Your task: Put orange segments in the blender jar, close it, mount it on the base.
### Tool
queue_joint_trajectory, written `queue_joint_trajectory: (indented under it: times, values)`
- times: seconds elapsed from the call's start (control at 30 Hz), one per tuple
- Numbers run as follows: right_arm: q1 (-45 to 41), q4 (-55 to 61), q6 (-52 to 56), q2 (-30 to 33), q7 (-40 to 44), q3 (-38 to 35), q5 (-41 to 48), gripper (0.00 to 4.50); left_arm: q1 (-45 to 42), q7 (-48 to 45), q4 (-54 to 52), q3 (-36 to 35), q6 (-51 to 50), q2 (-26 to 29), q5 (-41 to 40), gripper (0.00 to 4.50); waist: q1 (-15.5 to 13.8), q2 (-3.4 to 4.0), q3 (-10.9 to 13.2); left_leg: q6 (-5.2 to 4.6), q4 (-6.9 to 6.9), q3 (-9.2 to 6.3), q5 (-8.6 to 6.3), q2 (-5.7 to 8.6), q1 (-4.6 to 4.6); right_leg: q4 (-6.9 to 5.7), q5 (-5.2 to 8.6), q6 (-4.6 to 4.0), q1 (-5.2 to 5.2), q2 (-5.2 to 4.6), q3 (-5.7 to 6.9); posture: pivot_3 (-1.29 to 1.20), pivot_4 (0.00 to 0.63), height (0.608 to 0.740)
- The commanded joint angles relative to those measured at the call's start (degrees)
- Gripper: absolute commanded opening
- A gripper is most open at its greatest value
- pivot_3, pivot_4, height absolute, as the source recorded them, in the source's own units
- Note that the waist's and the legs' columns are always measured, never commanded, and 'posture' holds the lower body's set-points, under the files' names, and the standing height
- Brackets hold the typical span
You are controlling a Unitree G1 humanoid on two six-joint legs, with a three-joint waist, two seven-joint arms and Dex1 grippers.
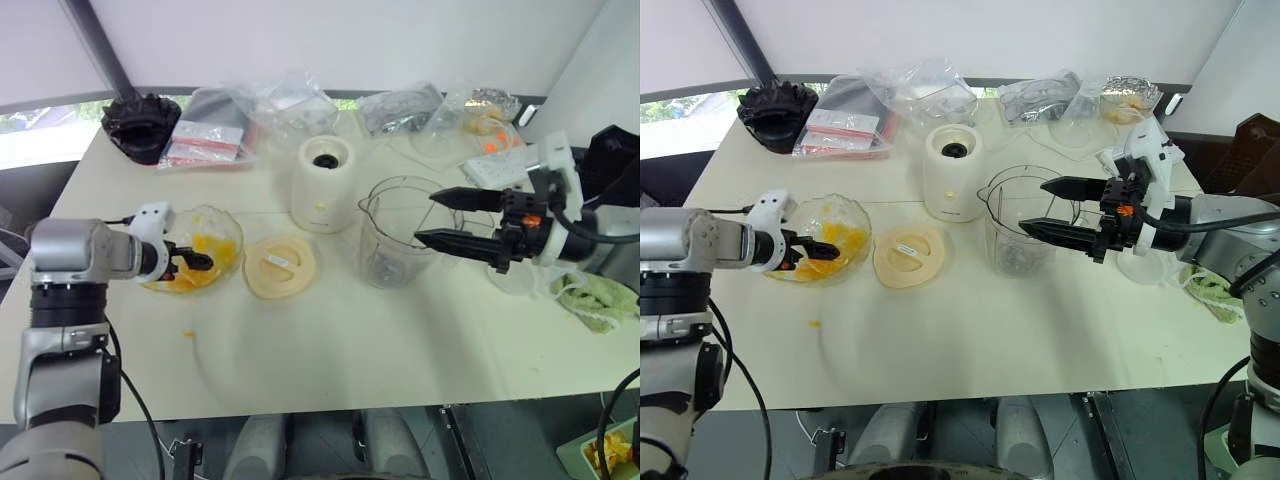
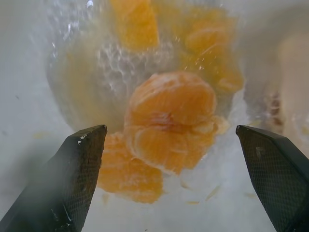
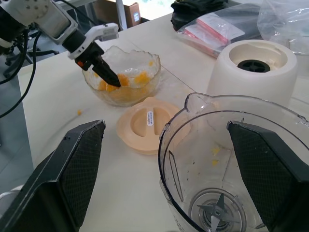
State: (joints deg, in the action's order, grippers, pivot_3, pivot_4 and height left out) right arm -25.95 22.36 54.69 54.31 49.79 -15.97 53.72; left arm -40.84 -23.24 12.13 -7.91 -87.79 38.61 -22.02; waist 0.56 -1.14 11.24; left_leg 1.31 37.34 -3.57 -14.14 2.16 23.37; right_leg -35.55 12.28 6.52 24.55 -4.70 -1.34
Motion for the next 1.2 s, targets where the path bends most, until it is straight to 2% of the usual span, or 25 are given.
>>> queue_joint_trajectory:
  times: [0.03, 0.43, 0.97, 1.1, 1.2]
  values:
    - [-1.7, 1.0, 0.0, 0.5, -0.1, -0.5, 1.1, 4.22, -0.3, 0.3, 0.2, -0.8, 2.7, -0.2, 0.7, 4.50, 0.0, 0.00, 0.0, 0.00, 0.00, 0.00, 0.00, 0.00, 0.00, 0.00, 0.00, 0.00, 0.00, 0.00, 0.00, 0.00, 0.150, 0.740]
    - [-2.3, 0.9, 0.0, 1.1, -0.4, -0.3, 1.0, 4.22, 0.9, 0.8, 4.7, -0.4, 5.4, -1.6, 1.8, 4.50, 0.1, 0.00, 0.0, 0.00, -0.01, -0.01, 0.00, -0.01, -0.01, 0.00, 0.00, 0.00, 0.00, -0.01, -0.01, 0.00, 0.150, 0.740]
    - [-2.6, 0.3, -0.8, 1.4, 0.0, 0.3, -0.1, 4.22, 1.1, 0.2, 5.3, 1.5, 6.7, -4.1, 1.8, 4.50, 0.0, 0.04, 0.0, 0.00, 0.00, -0.01, 0.00, 0.00, -0.03, -0.03, 0.00, 0.00, 0.00, -0.02, -0.04, 0.00, 0.150, 0.740]
    - [-2.4, 0.4, -1.0, 1.3, 0.0, 0.1, -0.4, 4.25, 0.6, 0.3, 6.0, 1.9, 7.6, -4.8, 2.3, 3.33, -0.1, 0.05, 0.0, 0.00, 0.02, 0.00, 0.00, 0.01, -0.03, -0.03, 0.00, 0.00, -0.01, -0.03, -0.04, 0.00, 0.150, 0.740]
    - [-2.1, 0.4, -1.1, 1.3, 0.0, -0.1, -0.6, 4.25, 0.5, 0.1, 6.1, 2.0, 8.0, -4.8, 2.5, 3.33, -0.2, 0.05, 0.0, 0.00, 0.03, 0.00, 0.00, 0.02, -0.03, -0.02, 0.00, 0.00, -0.02, -0.04, -0.04, 0.00, 0.150, 0.740]
